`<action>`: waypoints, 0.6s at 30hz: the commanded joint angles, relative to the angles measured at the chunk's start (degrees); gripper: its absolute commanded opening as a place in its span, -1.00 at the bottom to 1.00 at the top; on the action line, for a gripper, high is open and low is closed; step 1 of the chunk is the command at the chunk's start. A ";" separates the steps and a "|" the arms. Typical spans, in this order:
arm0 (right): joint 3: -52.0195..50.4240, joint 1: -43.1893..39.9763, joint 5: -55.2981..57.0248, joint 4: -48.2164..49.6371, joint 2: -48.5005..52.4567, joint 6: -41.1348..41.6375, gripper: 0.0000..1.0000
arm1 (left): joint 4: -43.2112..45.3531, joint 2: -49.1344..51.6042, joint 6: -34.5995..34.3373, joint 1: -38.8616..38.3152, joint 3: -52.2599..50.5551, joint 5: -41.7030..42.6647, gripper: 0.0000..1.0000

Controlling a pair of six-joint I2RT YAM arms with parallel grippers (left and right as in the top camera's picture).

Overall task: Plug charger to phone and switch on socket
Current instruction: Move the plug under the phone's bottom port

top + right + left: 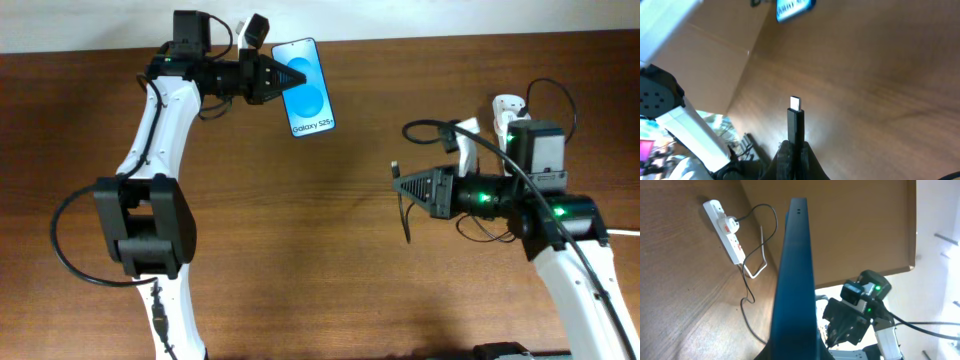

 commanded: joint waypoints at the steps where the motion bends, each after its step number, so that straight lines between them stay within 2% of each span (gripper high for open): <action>1: -0.96 1.55 -3.78 2.49 2.38 1.92 -0.91 | 1.64 -3.37 2.99 -2.82 0.76 2.08 -1.00; 4: -0.96 3.74 -3.78 7.82 5.42 6.29 -0.91 | 4.94 -3.65 -1.07 -4.48 0.90 2.08 -1.00; 7: -0.96 6.84 -5.09 18.97 10.43 14.78 -0.91 | 13.73 -3.78 -11.17 -4.92 1.70 2.08 -1.00; 11: -0.96 9.20 -5.03 22.88 12.72 16.15 -0.91 | 19.58 -3.89 -20.17 -4.98 1.73 1.99 -1.00; 15: -0.94 9.38 -3.54 24.63 13.05 16.70 -0.91 | 19.71 -3.89 -24.83 -4.98 1.73 1.11 -1.00; 18: -0.94 9.38 -3.52 27.47 13.05 17.68 -0.92 | 19.69 -3.89 -24.81 -5.05 1.73 1.11 -1.00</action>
